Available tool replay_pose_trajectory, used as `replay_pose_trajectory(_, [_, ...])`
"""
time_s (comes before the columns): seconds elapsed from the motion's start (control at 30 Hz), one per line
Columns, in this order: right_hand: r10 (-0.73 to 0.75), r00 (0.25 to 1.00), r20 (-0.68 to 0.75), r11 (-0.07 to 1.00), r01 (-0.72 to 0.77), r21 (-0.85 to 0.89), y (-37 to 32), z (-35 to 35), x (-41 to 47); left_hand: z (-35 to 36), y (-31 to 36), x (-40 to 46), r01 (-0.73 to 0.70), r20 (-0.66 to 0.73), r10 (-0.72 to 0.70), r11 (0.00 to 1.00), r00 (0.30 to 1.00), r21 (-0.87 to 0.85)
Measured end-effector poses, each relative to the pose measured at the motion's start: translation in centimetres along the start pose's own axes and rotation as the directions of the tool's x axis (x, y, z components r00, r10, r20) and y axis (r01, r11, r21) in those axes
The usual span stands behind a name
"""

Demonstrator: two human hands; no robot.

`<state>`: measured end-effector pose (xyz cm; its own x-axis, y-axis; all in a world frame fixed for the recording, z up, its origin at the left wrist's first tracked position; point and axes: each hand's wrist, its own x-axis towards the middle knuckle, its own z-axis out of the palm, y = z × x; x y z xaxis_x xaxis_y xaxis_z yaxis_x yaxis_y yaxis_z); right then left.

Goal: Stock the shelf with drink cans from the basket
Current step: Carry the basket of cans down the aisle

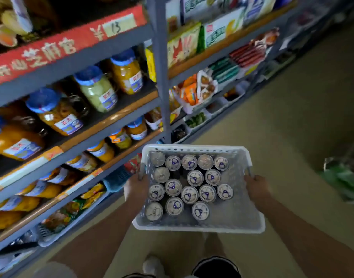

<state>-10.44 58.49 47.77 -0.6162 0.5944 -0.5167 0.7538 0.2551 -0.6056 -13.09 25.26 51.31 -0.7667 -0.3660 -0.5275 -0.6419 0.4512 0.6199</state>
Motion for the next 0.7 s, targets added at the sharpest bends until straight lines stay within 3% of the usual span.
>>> replay_pose_trajectory(0.07, [0.041, 0.999, -0.014, 0.998, -0.041, 0.047, -0.2, -3.5, 2.7, 3.5, 4.1, 0.8, -0.044, 0.054, 0.046, 0.999, 0.997, -0.03])
replay_pose_trajectory(0.17, [0.114, 0.993, -0.039, 0.989, -0.11, 0.096, 0.1, -8.5, 7.8, 9.5, 9.9, 2.0, -0.106, 0.109, 0.094, 0.988, 0.99, 0.113])
replay_pose_trajectory(0.27, [0.194, 0.978, -0.078, 0.965, -0.176, 0.196, -0.8, -14.3, 12.7, 15.3, 17.1, 1.7, -0.141, 0.145, 0.126, 0.985, 0.981, 0.1])
replay_pose_trajectory(0.37, [0.194, 0.969, -0.152, 0.965, -0.161, 0.207, -2.4, -19.8, 17.1, 20.4, 24.4, 1.6, -0.211, 0.177, 0.183, 0.964, 0.967, 0.159])
replay_pose_trajectory(0.7, [0.351, 0.889, -0.293, 0.904, -0.241, 0.352, -5.0, -30.9, 34.3, 38.9, 46.0, 8.9, -0.417, 0.386, 0.343, 0.9, 0.856, 0.126])
